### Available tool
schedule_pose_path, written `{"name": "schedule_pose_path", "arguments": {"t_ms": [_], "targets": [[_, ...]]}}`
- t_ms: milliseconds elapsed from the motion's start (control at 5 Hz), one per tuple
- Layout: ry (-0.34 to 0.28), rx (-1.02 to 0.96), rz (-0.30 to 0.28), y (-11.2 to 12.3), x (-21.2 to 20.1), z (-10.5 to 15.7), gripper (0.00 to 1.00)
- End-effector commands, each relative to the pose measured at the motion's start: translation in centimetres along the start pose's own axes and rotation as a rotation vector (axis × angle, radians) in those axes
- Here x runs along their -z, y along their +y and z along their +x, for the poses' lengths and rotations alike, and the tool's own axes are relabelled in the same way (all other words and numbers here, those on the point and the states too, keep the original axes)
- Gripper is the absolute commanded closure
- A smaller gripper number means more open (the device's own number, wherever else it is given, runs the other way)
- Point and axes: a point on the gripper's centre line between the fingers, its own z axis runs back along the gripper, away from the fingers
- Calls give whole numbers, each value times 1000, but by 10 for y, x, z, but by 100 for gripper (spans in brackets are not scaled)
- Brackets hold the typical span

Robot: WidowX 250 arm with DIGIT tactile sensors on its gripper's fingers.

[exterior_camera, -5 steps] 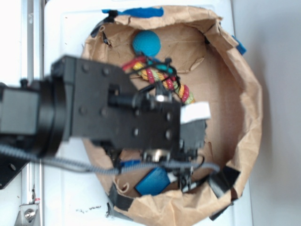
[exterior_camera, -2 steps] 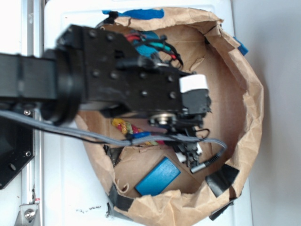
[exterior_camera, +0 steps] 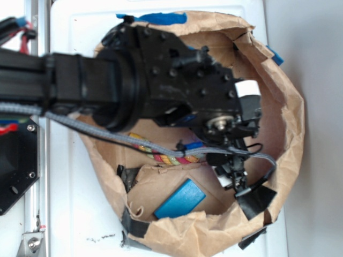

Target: Grab the multicolored rope.

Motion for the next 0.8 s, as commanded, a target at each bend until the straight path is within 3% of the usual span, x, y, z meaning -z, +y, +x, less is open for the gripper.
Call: {"name": "schedule_pose_path", "arguments": {"t_ms": [0, 400, 600], "targets": [[-44, 10, -7, -1, -9, 12, 0], [-44, 10, -7, -1, -9, 12, 0], [-82, -143, 0, 8, -10, -3, 0]]}}
